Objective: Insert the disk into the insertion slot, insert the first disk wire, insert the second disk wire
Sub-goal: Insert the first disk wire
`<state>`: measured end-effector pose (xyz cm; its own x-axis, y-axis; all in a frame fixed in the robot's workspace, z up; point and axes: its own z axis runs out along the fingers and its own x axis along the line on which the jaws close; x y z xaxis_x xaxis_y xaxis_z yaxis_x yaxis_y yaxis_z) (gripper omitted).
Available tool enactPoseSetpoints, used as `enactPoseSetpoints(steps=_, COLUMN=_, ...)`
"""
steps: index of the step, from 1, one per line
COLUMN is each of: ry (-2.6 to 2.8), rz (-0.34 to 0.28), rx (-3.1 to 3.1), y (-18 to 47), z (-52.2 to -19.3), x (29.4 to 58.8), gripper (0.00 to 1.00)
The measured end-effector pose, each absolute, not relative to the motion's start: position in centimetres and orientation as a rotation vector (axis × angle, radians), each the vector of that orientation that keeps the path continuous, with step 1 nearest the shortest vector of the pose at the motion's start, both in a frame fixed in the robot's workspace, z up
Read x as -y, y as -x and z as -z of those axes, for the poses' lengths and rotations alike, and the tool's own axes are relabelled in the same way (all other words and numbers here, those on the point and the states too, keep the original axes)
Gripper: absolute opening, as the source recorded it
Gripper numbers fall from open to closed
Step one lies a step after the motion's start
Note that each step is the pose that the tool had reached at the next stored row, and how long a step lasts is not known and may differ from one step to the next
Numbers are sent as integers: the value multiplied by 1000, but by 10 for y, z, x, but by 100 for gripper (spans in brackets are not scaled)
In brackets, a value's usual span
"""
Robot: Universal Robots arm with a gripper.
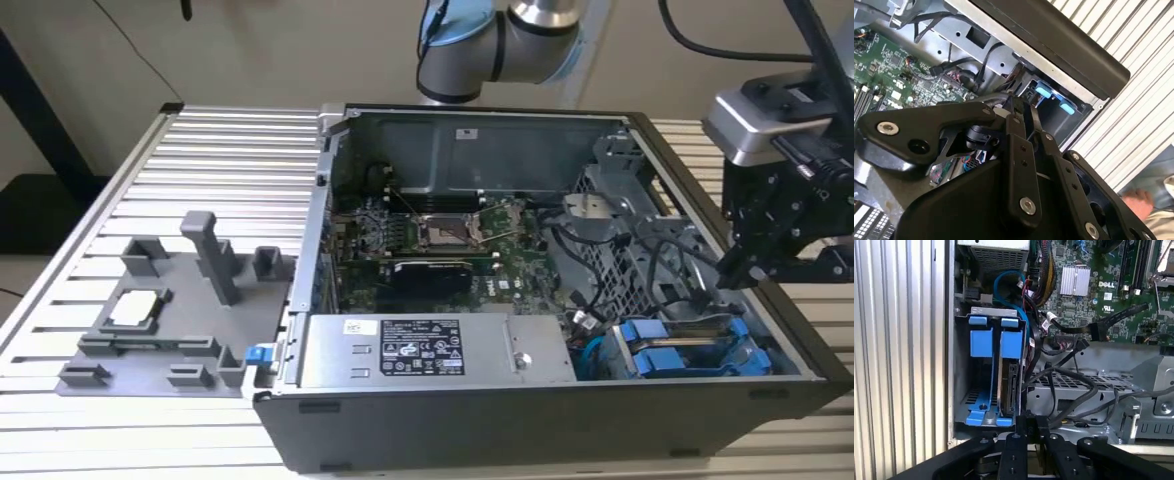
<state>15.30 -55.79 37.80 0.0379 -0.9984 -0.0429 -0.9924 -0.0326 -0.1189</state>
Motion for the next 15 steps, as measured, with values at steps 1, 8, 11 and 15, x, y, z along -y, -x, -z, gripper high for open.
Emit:
enactPoseSetpoints(steps=1, ry=2177, rz=72, rx=-2107, y=-153, z=-378, x=558, gripper=19)
enactPoseSetpoints(steps=8, ry=2208, rz=8, rx=-2139, y=-157, z=-375, x=559, gripper=19)
enactPoseSetpoints(steps=11, ry=2209, rz=5, rx=-2141, y=-159, z=-370, x=559, gripper=19)
enactPoseSetpoints(steps=15, ry=2210, rz=3, rx=-2142, y=-160, z=-363, x=561, gripper=19)
